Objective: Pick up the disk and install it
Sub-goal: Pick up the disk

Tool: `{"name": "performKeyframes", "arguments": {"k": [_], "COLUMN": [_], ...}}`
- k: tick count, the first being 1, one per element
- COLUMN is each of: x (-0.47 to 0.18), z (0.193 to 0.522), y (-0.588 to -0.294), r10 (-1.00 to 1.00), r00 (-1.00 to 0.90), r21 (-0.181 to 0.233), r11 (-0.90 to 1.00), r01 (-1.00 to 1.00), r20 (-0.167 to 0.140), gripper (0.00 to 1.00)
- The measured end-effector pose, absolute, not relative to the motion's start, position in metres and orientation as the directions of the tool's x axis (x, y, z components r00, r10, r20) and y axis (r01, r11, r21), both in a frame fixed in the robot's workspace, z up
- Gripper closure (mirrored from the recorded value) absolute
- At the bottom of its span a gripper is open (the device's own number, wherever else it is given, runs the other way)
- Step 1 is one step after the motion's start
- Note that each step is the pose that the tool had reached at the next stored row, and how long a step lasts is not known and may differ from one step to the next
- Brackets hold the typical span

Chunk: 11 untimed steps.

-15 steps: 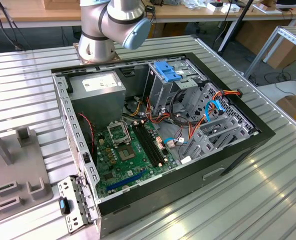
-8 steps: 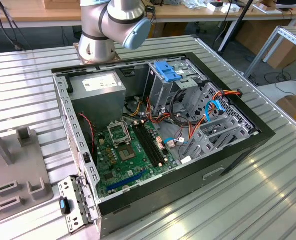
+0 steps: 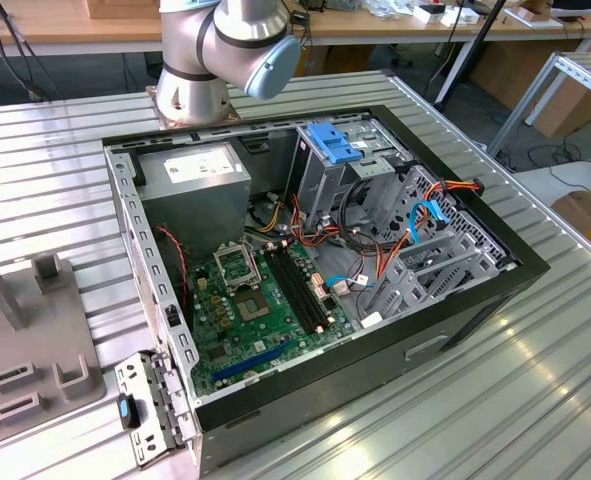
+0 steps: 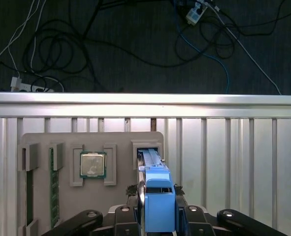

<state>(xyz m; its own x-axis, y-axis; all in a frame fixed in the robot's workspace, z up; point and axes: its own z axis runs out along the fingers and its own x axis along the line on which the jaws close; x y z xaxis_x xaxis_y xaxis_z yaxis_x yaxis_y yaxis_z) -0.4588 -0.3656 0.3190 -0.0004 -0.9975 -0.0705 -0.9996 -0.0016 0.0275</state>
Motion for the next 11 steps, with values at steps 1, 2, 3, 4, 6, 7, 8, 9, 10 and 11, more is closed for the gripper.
{"name": "performKeyframes", "arguments": {"k": [1, 2, 3, 4, 6, 7, 8, 9, 10, 11], "x": [-0.459, -0.459, -0.459, -0.459, -0.459, -0.459, -0.459, -0.459, -0.459, -0.459], "z": [0.320, 0.322, 0.326, 0.329, 0.337, 0.339, 0.343, 0.346, 0.347, 0.347], "y": [-0.366, -0.366, -0.366, -0.366, -0.366, -0.366, -0.366, -0.366, -0.366, -0.366], "r10": [-0.998, -0.998, -0.998, -0.998, -0.998, -0.998, -0.998, -0.998, -0.997, -0.997], "r00": [0.000, 0.000, 0.000, 0.000, 0.000, 0.000, 0.000, 0.000, 0.000, 0.000], "r21": [0.028, 0.027, 0.027, 0.027, 0.027, 0.027, 0.027, 0.027, 0.027, 0.027], "r11": [-0.002, -0.002, -0.002, -0.002, -0.002, -0.002, -0.002, -0.002, -0.002, -0.002], "r01": [-1.000, -1.000, -1.000, -1.000, -1.000, -1.000, -1.000, -1.000, -1.000, -1.000], "r20": [-0.070, -0.071, -0.071, -0.071, -0.071, -0.071, -0.071, -0.071, -0.071, -0.071], "gripper": [0.64, 0.64, 0.64, 0.64, 0.64, 0.64, 0.64, 0.64, 0.64, 0.64]}}
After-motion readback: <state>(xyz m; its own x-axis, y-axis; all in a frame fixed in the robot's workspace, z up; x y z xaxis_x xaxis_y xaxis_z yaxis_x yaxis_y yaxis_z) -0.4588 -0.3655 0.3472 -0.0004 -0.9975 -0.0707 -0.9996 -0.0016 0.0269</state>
